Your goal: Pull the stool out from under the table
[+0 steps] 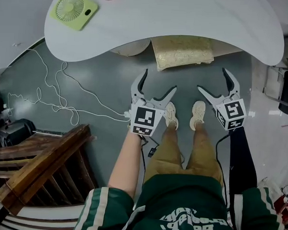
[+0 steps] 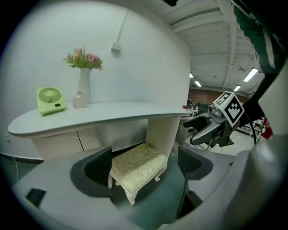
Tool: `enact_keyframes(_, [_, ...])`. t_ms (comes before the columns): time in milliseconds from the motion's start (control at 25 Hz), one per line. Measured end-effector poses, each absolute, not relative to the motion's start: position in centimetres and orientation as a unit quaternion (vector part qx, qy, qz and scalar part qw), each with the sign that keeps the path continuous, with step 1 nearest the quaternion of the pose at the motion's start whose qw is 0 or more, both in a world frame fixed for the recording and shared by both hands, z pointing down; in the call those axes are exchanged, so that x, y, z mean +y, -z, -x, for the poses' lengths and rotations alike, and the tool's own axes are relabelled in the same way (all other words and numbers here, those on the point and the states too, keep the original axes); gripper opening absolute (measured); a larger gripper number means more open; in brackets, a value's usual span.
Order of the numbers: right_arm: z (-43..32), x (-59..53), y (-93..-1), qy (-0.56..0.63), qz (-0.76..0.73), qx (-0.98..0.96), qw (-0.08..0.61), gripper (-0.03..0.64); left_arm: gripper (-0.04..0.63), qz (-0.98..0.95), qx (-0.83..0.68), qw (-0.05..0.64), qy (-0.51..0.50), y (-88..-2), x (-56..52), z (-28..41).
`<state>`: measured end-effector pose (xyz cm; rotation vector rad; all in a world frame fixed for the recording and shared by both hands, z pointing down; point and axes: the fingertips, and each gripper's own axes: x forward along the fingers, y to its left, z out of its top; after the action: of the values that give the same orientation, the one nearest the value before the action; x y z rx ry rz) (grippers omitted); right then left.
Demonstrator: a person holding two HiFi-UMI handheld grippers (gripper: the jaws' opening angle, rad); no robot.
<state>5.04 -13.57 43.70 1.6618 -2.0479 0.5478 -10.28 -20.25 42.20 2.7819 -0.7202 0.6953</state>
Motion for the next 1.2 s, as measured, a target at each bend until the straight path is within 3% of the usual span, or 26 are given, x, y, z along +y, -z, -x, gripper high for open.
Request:
enact_keyframes(400, [-10.1, -13.8, -52.2, -0.212, -0.603, -0.735, 0.225, 0.52, 0.465, -0.921, -0.247, 0.151, -0.262, -51.6, -20.1, 7.5])
enact_keyframes(760, [-17.7, -14.0, -64.0, -0.235, -0.587, -0.732, 0.254, 0.521, 0.465, -0.883, -0.298, 0.154, -0.328, -60.7, -20.9, 5.1])
enact_keyframes(1200, [-19.9, -16.3, -74.9, -0.24, -0.556, -0.74, 0.291, 0.523, 0.465, -0.837, -0.357, 0.165, -0.381, -70.6, -23.7, 5.9])
